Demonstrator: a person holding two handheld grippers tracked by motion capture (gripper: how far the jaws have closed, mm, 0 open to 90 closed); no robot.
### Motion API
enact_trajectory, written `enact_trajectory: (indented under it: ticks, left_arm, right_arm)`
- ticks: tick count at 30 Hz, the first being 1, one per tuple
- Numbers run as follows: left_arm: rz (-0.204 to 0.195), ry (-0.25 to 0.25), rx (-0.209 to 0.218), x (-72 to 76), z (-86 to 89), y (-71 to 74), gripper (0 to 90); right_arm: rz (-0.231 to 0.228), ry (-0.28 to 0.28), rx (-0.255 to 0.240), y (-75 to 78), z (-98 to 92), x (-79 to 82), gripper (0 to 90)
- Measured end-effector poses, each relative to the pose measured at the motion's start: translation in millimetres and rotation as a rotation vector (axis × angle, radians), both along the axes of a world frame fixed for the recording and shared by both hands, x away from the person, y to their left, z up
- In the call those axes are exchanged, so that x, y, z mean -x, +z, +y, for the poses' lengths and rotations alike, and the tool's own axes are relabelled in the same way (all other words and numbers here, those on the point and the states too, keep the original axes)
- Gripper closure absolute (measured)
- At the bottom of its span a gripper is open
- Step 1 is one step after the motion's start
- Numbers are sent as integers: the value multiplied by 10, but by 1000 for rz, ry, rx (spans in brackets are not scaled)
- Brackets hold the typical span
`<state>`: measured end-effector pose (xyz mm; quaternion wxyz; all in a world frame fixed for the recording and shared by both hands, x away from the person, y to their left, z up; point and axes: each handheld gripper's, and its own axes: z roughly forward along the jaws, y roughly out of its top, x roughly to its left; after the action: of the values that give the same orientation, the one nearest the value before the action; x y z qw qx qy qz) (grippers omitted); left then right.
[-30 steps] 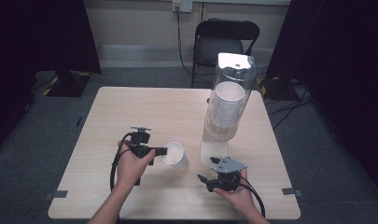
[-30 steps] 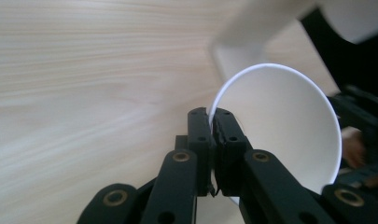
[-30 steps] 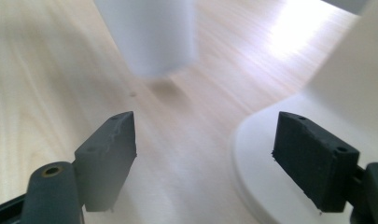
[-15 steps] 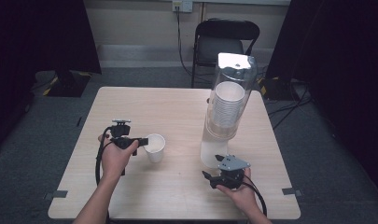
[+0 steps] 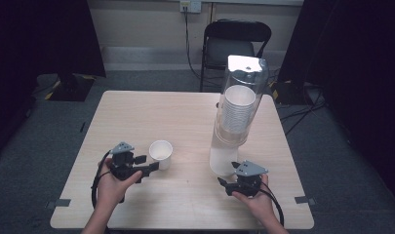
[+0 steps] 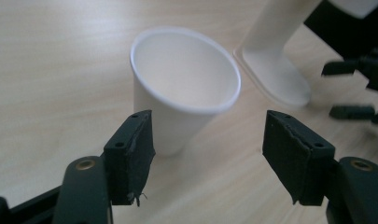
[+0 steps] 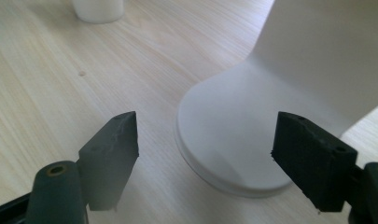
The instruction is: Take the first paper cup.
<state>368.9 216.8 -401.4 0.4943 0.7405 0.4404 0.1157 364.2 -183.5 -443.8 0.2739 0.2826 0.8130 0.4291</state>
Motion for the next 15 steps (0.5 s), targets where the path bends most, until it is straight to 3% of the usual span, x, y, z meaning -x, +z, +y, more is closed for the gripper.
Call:
enact_trajectory:
  ticks: [4,6,8,12,15]
  left_arm:
    - [14,-9,-31,111,36,-300,301]
    - [11,-38,-98,125,39,-413,252]
    - [7,-26,-122,126,29,-468,231]
    - [-12,-57,-199,117,-16,-572,184]
    - [-15,-50,-222,114,-22,-630,180]
  right_arm:
    - [7,-18,-8,6,-50,-9,220]
    - [7,-28,-20,14,-75,-19,220]
    - [13,-40,-28,19,-99,-34,218]
    - [23,-68,-41,30,-139,-56,214]
    - [30,-82,-39,47,-166,-74,213]
